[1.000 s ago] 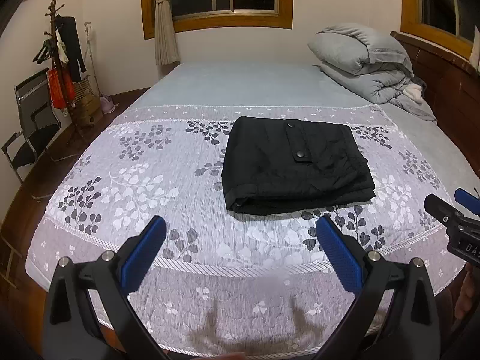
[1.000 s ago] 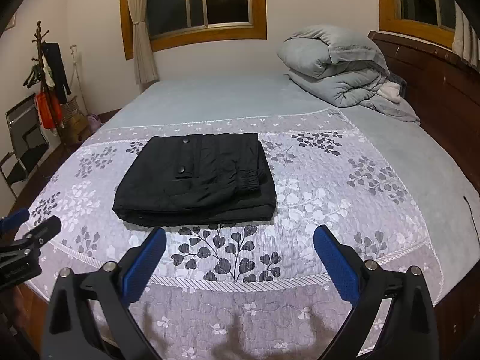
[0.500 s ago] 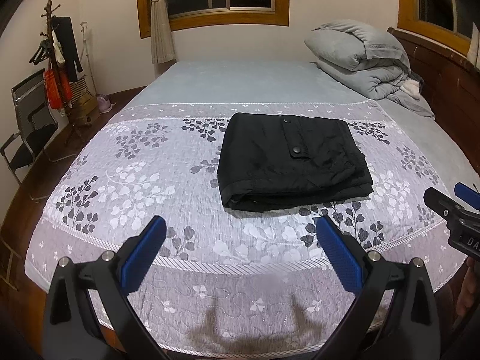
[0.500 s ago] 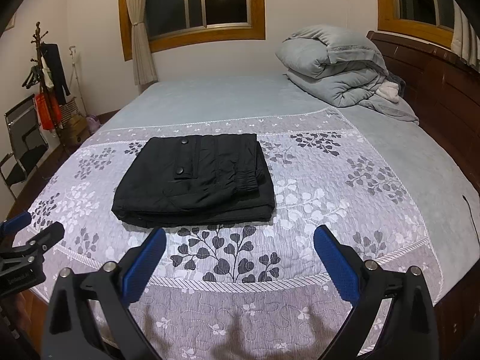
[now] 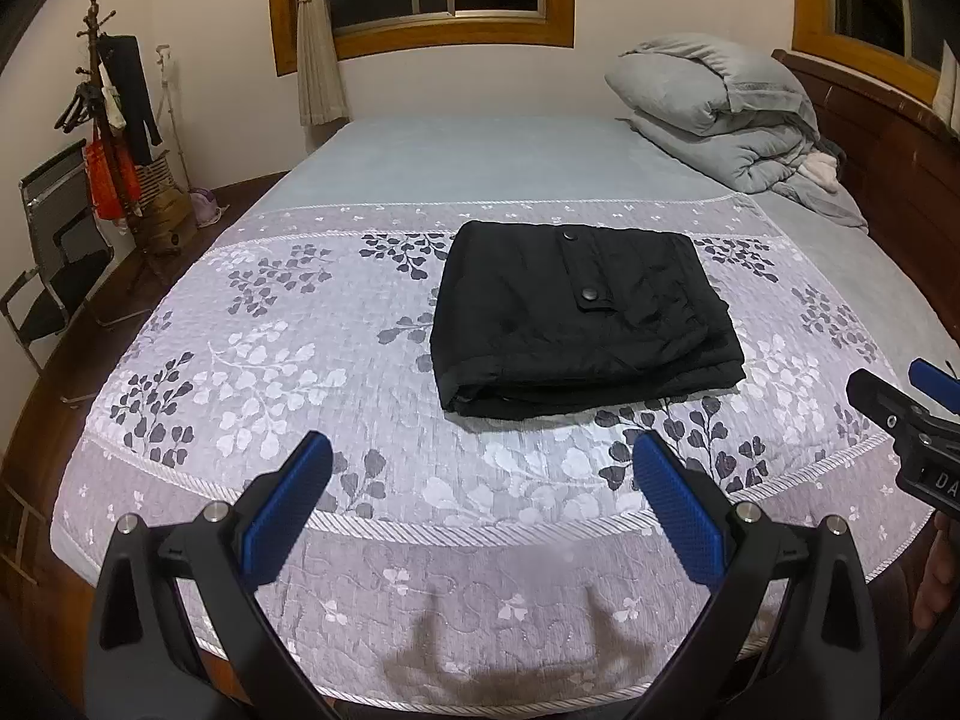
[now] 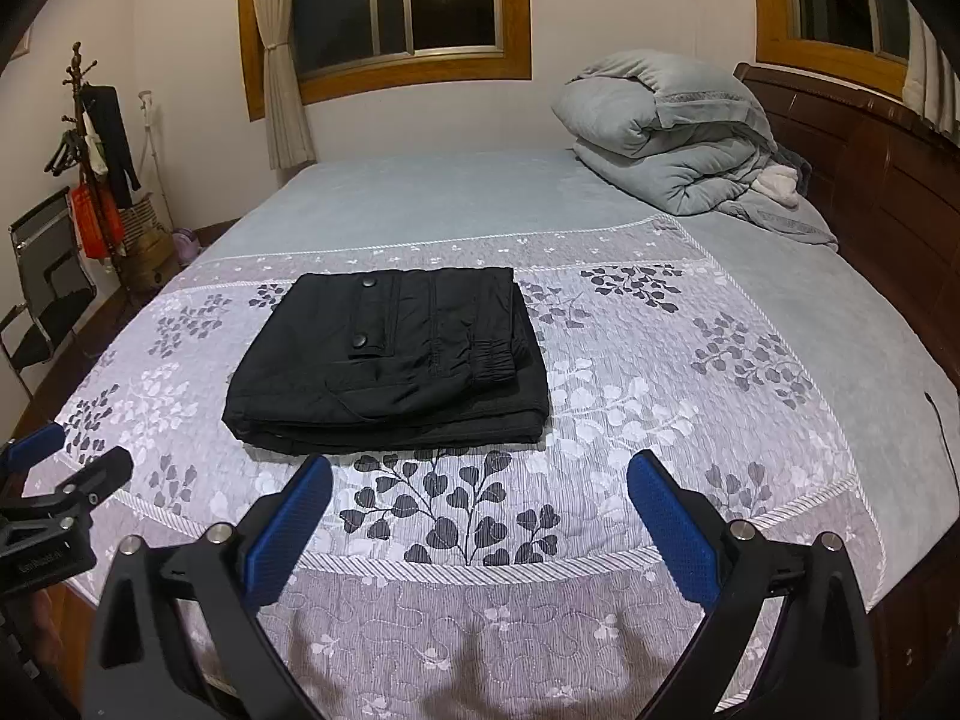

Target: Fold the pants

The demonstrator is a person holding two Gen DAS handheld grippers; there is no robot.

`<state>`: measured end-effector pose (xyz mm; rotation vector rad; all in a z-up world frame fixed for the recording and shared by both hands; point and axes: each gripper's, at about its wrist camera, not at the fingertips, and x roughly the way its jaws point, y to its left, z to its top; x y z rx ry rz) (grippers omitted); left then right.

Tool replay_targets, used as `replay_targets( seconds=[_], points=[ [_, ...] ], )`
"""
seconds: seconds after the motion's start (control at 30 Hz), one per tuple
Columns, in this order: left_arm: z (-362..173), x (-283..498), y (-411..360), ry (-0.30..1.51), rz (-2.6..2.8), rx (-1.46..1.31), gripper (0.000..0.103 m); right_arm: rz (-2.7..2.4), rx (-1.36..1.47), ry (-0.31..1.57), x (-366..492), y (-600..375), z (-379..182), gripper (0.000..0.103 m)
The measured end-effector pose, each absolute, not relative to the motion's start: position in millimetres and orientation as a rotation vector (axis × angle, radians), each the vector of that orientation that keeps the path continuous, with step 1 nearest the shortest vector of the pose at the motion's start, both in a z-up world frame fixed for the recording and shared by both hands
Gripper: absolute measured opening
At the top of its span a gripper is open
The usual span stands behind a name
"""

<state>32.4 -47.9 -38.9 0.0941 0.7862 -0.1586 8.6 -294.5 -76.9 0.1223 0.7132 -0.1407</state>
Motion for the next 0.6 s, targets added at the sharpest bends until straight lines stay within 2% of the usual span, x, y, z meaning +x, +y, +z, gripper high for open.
replay_targets(
  seconds=[0.6],
  points=[
    [-39.7, 32.8, -50.7, 0.786, -0.164, 0.095, 0.1, -0.145, 0.12, 0.721, 9.3, -295.4, -78.6, 0.099]
  ],
)
